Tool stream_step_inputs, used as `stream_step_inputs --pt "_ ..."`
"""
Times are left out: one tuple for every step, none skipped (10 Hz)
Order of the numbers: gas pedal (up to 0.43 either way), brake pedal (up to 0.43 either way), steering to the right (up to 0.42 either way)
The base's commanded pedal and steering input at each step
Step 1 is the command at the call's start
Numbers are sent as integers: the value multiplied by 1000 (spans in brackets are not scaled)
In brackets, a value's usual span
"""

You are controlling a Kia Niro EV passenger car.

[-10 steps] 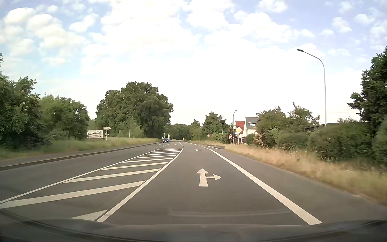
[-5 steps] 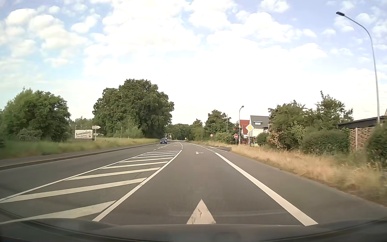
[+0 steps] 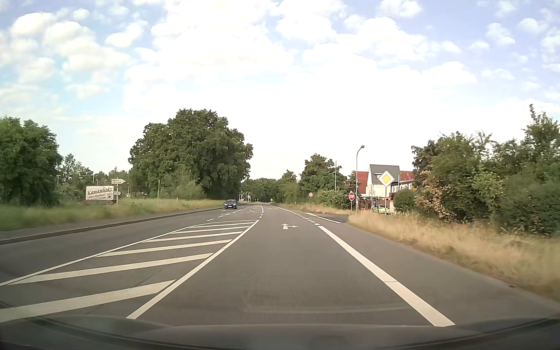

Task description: Follow the waypoints while adhering to traffic rules and regulations

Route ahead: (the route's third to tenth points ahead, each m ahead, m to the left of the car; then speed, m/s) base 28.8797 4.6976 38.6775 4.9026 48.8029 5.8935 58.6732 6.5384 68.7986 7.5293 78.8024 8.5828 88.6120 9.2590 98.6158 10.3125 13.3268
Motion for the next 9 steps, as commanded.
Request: stream_step_inputs --pt "39 30 -9" --pt "39 30 -10" --pt "39 30 -10" --pt "39 30 -10" --pt "39 30 -10" --pt "39 30 -10" --pt "28 30 -10" --pt "28 30 -10" --pt "28 24 -9"
